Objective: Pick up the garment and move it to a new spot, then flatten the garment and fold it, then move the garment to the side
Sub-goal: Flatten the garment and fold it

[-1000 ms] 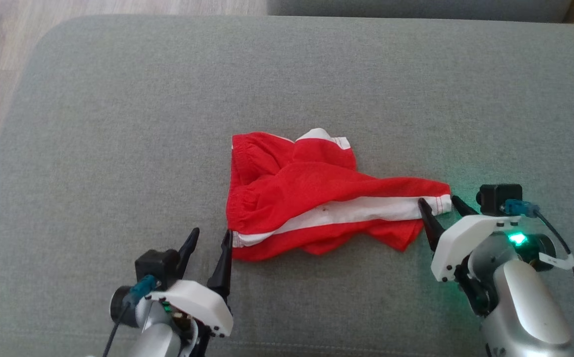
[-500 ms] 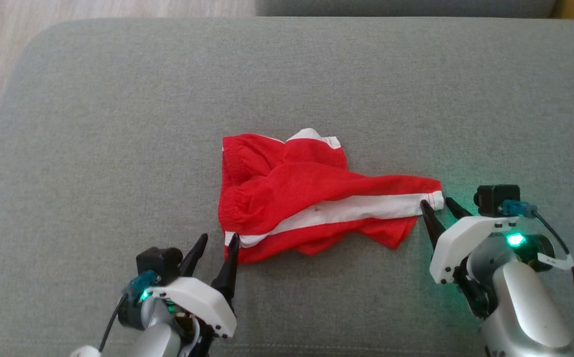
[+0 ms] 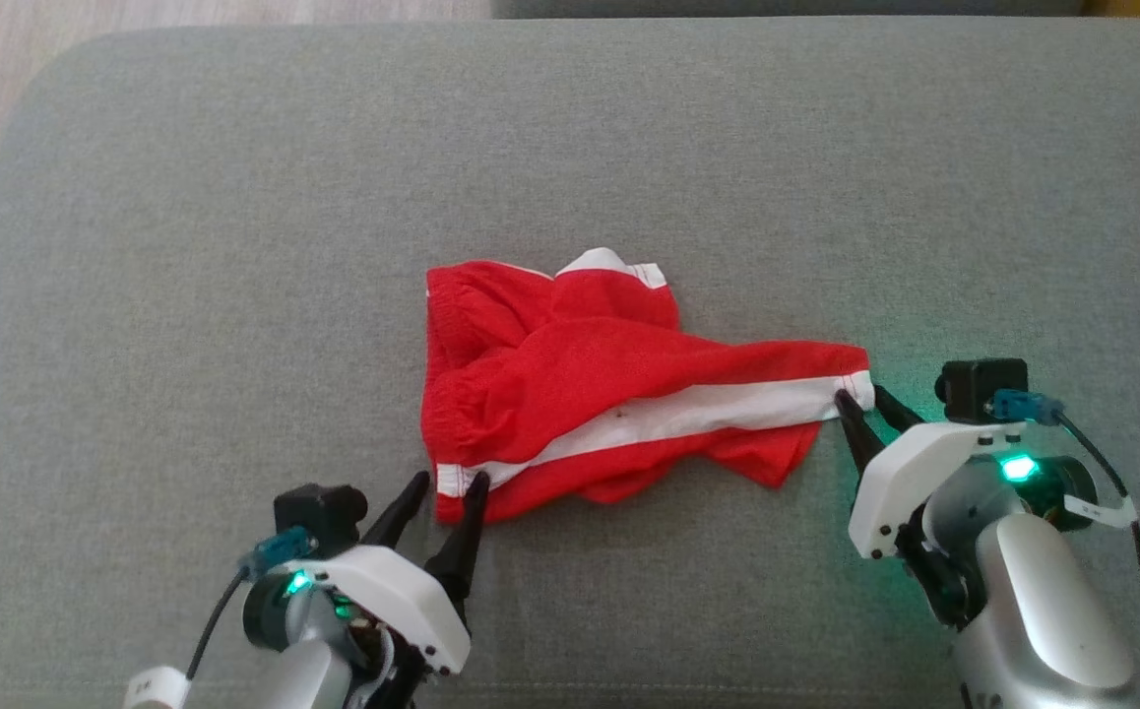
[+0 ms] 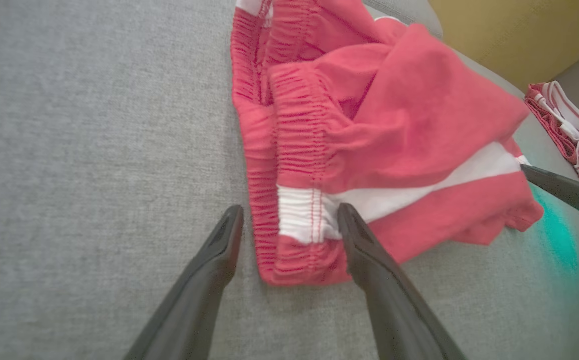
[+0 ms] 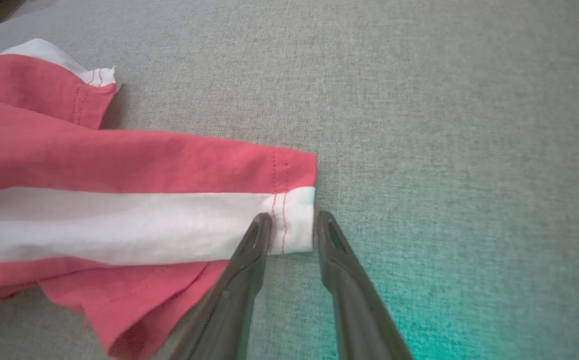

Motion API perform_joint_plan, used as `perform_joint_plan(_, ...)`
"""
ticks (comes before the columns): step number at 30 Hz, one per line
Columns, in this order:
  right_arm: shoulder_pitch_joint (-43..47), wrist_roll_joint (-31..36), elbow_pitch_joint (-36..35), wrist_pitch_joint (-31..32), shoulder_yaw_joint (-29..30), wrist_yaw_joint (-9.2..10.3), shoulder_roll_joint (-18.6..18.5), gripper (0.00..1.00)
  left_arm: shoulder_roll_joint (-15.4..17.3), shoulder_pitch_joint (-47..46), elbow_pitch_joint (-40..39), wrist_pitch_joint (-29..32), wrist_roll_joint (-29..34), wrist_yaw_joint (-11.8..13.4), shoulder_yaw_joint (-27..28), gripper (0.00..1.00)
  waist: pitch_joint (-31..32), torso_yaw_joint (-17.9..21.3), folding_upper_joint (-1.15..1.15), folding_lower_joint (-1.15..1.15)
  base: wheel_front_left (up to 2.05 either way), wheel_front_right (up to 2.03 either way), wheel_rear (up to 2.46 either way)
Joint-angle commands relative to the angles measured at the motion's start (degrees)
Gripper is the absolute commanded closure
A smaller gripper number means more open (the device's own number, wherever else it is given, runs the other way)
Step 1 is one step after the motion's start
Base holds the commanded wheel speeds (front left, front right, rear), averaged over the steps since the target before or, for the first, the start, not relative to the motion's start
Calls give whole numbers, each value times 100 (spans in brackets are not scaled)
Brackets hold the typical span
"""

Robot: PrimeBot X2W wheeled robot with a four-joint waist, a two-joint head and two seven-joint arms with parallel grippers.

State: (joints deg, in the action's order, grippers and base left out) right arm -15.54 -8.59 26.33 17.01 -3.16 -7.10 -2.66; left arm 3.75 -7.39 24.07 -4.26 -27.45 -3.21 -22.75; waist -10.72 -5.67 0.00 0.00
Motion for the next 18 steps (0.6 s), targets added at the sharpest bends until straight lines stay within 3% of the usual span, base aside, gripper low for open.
perform_joint_plan(1, -23, -32, -220, 6, -156, -39, -40, 54, 94, -198, -151, 2, -75, -34, 147, 0, -6, 19, 0, 0, 0, 0, 0)
perform_joint_plan(2, -23, -41, -223, 11, -169, -39, -43, 57, 101, -202, -140, 23, -93, -52, 135, 0, -7, 33, 0, 0, 0, 0, 0)
perform_joint_plan(3, -19, -53, -228, 17, -183, -39, -48, 65, 105, -201, -129, 50, -120, -76, 121, 22, -5, 46, 0, 0, 0, 0, 0)
perform_joint_plan(4, -13, -69, -235, 25, -201, -39, -55, 82, 110, -199, -124, 64, -144, -96, 112, 64, -1, 60, 0, 0, 0, 0, 0)
perform_joint_plan(5, -4, -93, -246, 22, -211, -39, -62, 100, 115, -192, -123, 56, -163, -108, 112, 97, 13, 75, 0, 0, 0, 0, 0)
perform_joint_plan(12, 215, -342, -777, -4, -194, -39, -204, 100, 209, -106, -374, 81, -279, -172, 101, 100, 145, 136, 0, 0, 0, 0, 0)
perform_joint_plan(18, 664, -973, -2222, 380, 40, -39, -329, 100, 416, 322, -1836, 672, -837, -231, 223, 100, 343, 219, 0, 0, 0, 0, 0)
